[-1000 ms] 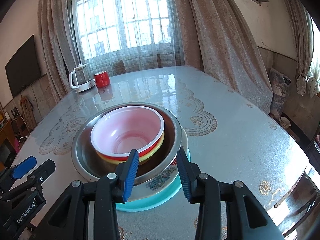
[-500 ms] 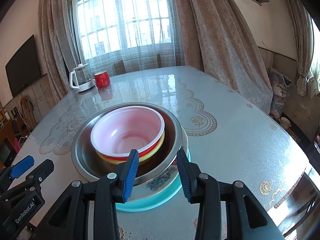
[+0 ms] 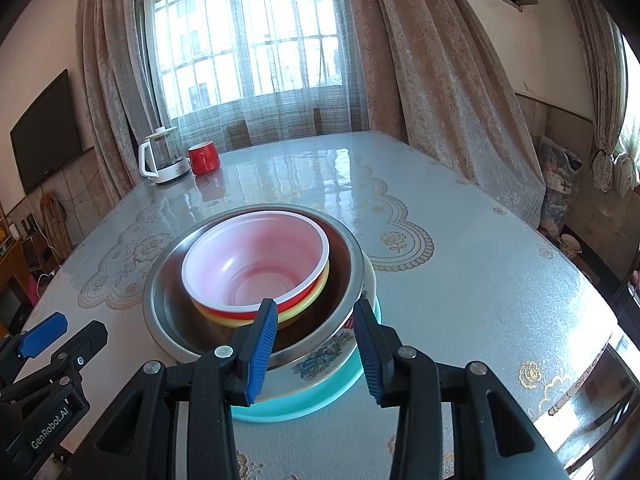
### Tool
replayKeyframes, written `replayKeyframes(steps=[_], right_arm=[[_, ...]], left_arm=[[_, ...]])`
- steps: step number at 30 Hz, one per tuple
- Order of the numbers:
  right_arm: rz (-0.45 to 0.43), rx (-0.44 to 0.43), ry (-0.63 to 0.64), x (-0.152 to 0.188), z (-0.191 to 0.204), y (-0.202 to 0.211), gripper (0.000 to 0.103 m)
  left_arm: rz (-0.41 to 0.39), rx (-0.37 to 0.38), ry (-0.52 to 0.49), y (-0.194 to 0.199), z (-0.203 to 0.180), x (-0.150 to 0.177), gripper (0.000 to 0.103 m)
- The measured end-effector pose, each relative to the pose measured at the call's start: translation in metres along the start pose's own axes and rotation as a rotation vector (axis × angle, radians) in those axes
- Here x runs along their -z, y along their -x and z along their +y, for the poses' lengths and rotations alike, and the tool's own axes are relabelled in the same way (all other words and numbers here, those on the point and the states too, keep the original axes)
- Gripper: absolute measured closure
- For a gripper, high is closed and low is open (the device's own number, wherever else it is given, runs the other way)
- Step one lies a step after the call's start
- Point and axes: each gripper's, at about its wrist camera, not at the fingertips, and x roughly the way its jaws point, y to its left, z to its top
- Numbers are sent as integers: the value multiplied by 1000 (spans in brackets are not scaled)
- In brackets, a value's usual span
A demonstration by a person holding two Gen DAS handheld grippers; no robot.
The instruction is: Organize plates and bowls
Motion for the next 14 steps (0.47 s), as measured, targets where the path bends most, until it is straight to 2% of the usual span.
replayKeyframes(steps=[5, 11, 14], right_arm=[[2, 1, 1, 1, -1, -1, 63], [0, 3, -2, 1, -2, -1, 63], [-5, 4, -5, 0, -5, -1, 63]], left_arm=[[-6, -2, 0, 0, 1, 0, 45], [-70, -8, 11, 9, 4, -2, 45], [-55, 9, 21, 5, 7, -3, 44]])
